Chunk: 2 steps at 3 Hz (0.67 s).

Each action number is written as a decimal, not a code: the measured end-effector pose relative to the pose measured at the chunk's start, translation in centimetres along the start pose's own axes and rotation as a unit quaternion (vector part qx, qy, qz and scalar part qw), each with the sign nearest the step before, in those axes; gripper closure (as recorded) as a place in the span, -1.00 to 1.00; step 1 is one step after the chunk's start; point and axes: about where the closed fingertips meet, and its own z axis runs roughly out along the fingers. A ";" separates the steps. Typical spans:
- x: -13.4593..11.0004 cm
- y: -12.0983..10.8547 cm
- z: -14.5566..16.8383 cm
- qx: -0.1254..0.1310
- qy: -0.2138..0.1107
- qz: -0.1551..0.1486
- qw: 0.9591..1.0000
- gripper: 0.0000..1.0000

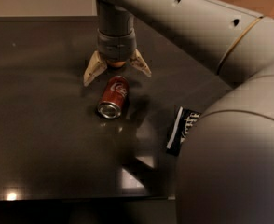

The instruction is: Place coke can upright

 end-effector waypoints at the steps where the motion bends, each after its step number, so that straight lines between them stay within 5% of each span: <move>1: 0.7 -0.1 0.3 0.016 -0.002 0.046 0.999 -1.00; 2: 1.5 -0.3 0.3 0.024 -0.006 0.084 0.996 -1.00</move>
Offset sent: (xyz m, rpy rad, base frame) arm -0.0322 -0.0194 -0.0023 -0.0934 0.0077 -0.2605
